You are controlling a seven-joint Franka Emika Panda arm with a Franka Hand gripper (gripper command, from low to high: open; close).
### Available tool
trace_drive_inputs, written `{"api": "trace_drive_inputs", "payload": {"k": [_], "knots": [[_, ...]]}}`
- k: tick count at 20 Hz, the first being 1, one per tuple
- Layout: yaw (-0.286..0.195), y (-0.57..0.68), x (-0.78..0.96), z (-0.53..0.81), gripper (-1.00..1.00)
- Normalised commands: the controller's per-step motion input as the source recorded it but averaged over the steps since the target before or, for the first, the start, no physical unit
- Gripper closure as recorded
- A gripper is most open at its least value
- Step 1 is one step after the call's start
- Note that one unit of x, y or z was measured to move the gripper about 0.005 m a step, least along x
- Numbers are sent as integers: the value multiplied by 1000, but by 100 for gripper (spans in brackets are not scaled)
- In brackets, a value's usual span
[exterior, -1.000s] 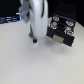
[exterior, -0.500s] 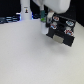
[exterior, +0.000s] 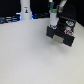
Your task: Open the kcup holder, insert the kcup into the holder, and close the kcup holder
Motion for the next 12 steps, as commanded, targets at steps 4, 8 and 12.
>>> {"api": "trace_drive_inputs", "payload": {"k": [4, 8, 12], "knots": [[34, 648, -6, 66, 100], [46, 620, -12, -1, 100], [50, 599, -22, -11, 100]]}}
